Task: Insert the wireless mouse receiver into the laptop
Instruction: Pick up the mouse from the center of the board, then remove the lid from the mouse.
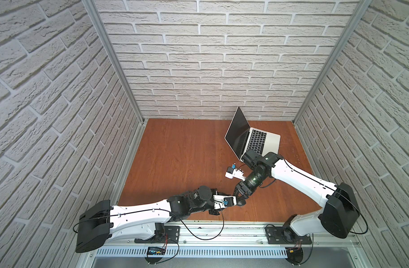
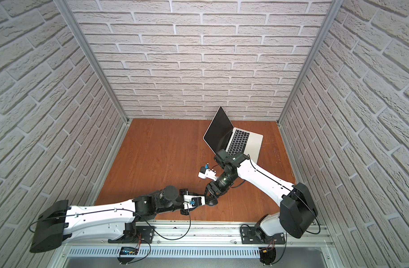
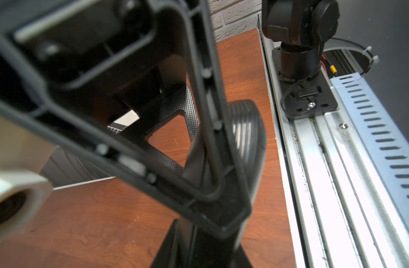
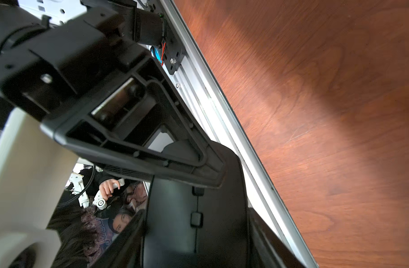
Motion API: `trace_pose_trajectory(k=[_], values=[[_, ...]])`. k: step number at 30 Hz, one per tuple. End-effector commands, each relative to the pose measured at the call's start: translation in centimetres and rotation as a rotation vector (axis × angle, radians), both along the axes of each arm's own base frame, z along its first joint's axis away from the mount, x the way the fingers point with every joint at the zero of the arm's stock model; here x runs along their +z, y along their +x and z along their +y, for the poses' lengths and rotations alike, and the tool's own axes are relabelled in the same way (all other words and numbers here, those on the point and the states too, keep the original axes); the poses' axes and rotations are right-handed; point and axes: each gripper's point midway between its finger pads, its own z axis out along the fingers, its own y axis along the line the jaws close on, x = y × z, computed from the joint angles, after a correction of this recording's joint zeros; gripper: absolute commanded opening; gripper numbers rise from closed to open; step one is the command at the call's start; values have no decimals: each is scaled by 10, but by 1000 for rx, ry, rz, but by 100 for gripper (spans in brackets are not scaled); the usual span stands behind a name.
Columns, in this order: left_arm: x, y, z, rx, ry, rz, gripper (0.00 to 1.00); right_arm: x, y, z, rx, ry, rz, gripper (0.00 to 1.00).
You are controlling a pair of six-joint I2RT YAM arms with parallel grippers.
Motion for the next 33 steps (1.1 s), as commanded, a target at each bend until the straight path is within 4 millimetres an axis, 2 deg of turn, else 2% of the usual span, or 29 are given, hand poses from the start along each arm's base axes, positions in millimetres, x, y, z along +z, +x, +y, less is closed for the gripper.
trace_pose_trajectory(k=[1,5,8,11,16,23,29,33], values=[[13,8,-1,112,-162,294,0,-9,40,7,-47,3,-266,66],[-9,13,13,215,-142,566,0,-3,73,6,-187,10,-423,87],[-22,21,27,305,-146,762,0,7,86,3,-251,63,-534,90],[-21,25,34,317,-165,924,0,8,85,4,-237,136,-622,89],[-12,26,36,283,-169,1004,0,2,77,9,-125,177,-772,84],[-7,24,33,233,-175,1054,0,-12,68,24,-21,182,-784,78],[-3,29,36,243,-201,1078,0,-20,52,34,53,210,-709,64],[-1,30,38,240,-211,1104,0,-27,51,34,57,190,-695,44]])
